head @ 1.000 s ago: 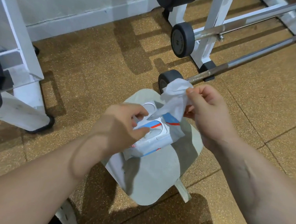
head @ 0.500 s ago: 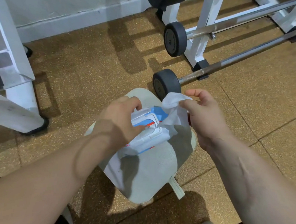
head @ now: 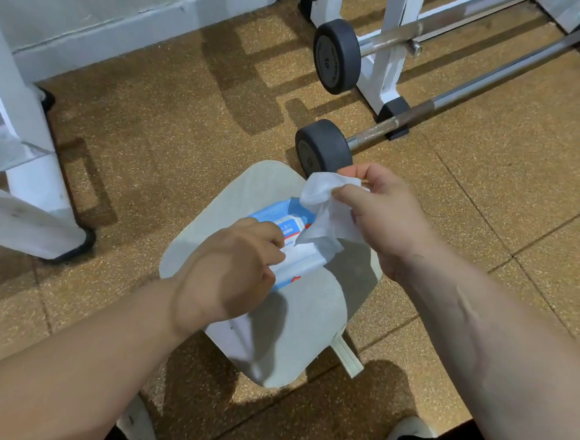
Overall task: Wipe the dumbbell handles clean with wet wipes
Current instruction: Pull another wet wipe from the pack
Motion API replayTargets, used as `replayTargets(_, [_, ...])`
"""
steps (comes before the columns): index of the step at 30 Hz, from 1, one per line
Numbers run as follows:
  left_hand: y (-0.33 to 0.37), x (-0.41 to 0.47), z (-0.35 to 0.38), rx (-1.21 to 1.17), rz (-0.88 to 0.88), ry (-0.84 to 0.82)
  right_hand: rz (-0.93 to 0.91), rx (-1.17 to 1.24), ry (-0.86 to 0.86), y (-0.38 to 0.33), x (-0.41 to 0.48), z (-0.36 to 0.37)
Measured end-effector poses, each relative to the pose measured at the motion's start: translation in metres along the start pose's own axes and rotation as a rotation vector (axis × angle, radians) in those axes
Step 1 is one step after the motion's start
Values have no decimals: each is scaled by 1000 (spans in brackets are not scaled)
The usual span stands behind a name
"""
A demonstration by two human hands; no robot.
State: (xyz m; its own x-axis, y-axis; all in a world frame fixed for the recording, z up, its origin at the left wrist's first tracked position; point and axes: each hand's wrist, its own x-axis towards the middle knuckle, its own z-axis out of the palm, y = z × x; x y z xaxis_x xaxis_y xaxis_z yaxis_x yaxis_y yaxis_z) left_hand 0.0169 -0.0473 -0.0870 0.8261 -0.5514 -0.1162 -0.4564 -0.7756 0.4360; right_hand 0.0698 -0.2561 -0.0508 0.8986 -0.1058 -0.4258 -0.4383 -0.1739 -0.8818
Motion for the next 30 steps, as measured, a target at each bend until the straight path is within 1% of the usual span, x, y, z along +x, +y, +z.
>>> replayTargets(3, [4,1,2,28,34,-30,-19,-17,-32,2,-1,4])
replayTargets(5, [5,4,-1,-82,-2,74,-29,-9,-60,0,-4,6])
replayTargets(6, [8,7,-6,-201,-79,151,-29,6,-86,-4,-6,7])
replayTargets(7, [14,10,-15,-351,-200,218,-35,23,-117,-9,-8,8])
replayTargets(8, [20,15,-27,-534,-358,288,-42,39,-148,-15,-11,8])
replayTargets(9, [25,19,-39,-741,-511,314,-49,55,-179,-21,-14,7])
replayTargets(10, [32,23,-50,-942,-617,287,-50,84,-208,-28,-18,5])
replayTargets(11, [37,25,-60,-1102,-666,248,-49,119,-233,-35,-23,3])
replayTargets(12, [43,26,-69,-1204,-692,227,-42,162,-252,-43,-28,0])
replayTargets(13, [51,25,-80,-1252,-702,238,-33,182,-259,-52,-35,-3])
replayTargets(16, [80,18,-127,-1233,-702,360,-35,157,-246,-92,-66,-14])
replayTargets(18, [105,13,-169,-1196,-702,402,-16,168,-249,-133,-92,-23])
replayTargets(21, [145,0,-250,-1210,-697,415,20,224,-236,-211,-137,-42])
replayTargets(23, [170,-13,-313,-1228,-673,434,29,282,-235,-270,-171,-54])
replayTargets(25, [195,-26,-379,-1219,-649,457,19,291,-210,-331,-204,-62])
replayTargets(27, [218,-44,-445,-1174,-609,458,-1,279,-176,-390,-238,-66])
replayTargets(30, [247,-78,-536,-1042,-540,428,-38,253,-152,-472,-289,-62])
